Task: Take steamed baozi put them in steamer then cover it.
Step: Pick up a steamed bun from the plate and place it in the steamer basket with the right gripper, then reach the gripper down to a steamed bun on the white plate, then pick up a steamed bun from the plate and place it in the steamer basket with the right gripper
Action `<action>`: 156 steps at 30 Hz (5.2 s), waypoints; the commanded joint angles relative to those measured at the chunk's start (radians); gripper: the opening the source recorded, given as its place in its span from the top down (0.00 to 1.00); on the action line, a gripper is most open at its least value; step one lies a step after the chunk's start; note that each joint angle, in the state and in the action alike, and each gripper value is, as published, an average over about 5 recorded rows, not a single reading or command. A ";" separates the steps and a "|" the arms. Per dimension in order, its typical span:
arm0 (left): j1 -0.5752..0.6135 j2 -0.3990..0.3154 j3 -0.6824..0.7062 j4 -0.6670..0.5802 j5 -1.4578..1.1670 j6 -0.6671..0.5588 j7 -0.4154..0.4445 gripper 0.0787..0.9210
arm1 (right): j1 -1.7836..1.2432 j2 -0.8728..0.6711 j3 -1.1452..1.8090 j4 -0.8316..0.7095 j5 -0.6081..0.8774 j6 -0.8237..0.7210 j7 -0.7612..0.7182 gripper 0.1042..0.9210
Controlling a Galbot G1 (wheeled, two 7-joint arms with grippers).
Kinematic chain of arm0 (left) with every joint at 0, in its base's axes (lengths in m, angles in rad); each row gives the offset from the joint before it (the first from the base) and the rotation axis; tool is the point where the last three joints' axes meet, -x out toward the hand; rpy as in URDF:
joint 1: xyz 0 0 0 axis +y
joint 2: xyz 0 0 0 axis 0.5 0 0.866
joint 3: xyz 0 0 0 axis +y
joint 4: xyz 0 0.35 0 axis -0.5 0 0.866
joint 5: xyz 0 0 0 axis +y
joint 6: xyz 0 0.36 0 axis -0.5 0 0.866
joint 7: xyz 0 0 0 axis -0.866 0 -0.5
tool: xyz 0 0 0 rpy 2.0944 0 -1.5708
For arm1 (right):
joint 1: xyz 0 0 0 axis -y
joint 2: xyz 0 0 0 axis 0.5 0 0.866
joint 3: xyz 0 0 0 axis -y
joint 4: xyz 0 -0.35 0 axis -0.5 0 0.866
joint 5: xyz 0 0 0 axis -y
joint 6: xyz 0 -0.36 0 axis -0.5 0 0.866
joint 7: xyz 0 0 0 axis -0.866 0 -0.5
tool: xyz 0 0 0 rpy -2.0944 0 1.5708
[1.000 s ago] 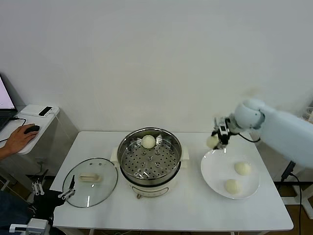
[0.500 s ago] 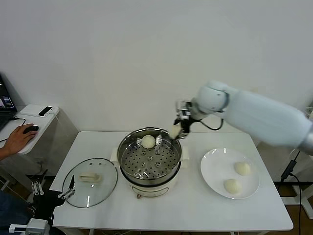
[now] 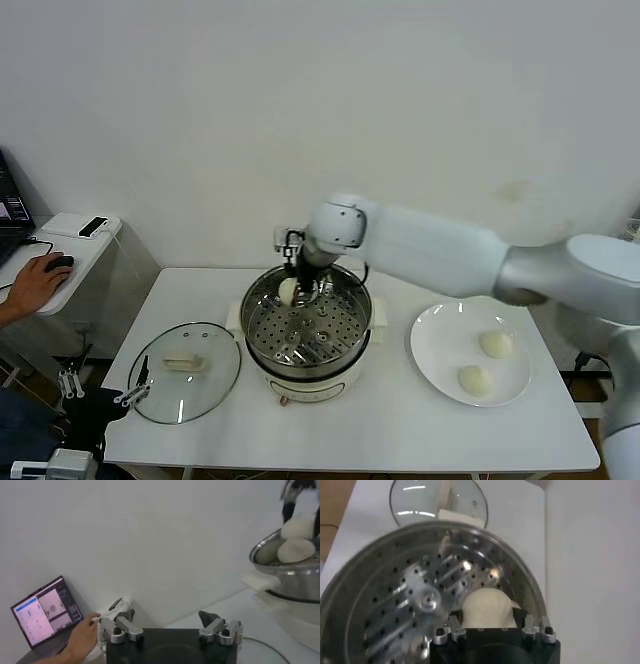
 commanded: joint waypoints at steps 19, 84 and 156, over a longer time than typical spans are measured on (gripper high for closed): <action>0.008 -0.008 -0.010 -0.009 0.000 -0.003 -0.001 0.12 | -0.034 0.104 -0.033 -0.057 -0.005 -0.034 -0.009 0.32; -0.014 0.008 0.048 0.031 0.033 0.021 0.013 0.12 | -0.717 -0.823 0.550 0.264 -0.698 0.364 -0.318 0.12; -0.024 -0.004 0.027 0.020 0.026 0.023 0.013 0.12 | 0.166 -0.296 0.067 0.265 -0.287 0.308 -0.274 0.40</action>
